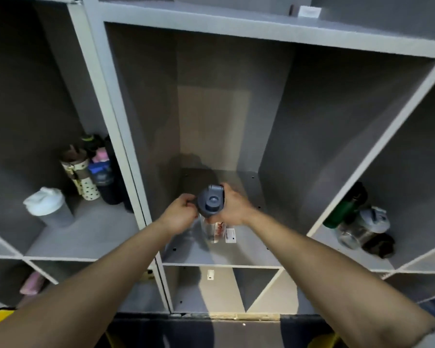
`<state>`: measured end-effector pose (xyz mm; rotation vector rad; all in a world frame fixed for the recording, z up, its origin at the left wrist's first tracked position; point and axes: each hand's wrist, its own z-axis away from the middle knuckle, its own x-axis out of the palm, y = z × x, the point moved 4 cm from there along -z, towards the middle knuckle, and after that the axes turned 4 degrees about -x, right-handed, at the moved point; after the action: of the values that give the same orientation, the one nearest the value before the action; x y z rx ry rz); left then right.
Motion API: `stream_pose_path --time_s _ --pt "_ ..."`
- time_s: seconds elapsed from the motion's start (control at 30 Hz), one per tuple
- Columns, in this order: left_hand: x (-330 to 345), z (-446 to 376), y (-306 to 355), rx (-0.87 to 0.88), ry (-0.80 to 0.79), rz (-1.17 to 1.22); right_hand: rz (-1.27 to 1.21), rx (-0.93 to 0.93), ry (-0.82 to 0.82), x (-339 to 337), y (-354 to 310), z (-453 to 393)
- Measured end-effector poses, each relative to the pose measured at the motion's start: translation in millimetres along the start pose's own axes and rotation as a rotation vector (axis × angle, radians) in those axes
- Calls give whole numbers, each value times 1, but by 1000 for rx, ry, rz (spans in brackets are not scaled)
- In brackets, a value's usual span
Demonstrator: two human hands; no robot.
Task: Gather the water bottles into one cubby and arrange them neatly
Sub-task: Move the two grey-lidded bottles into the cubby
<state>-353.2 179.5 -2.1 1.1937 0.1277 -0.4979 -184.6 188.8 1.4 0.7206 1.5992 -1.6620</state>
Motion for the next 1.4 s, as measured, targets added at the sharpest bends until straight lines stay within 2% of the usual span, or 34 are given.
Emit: stream_pose_path --time_s 0.1,0.3,0.5,0.83,0.97,1.07,1.17,1.27,1.4 --pt "0 -22 -22 -128 59 106 -17 2 -20 30 10 -32" --pt "-7 -49 -47 -264 207 50 -29 3 -45 80 21 -67" --pt "-3 -64 -51 -268 221 -3 -61 10 -64 103 27 -80" --pt "-8 -60 -46 -259 211 -42 -28 -14 -130 97 27 -73" --pt "-13 -45 -30 -155 206 -198 190 -133 -123 67 15 -50" --pt "-9 -29 -6 43 163 -359 359 -223 -74 36 8 -17" --pt "2 -7 20 248 75 -574 412 -252 -13 6 12 27" --pt "26 23 54 467 -24 -797 455 -224 36 -29 22 85" --pt "95 72 100 735 -127 -902 491 -165 132 -74 42 167"
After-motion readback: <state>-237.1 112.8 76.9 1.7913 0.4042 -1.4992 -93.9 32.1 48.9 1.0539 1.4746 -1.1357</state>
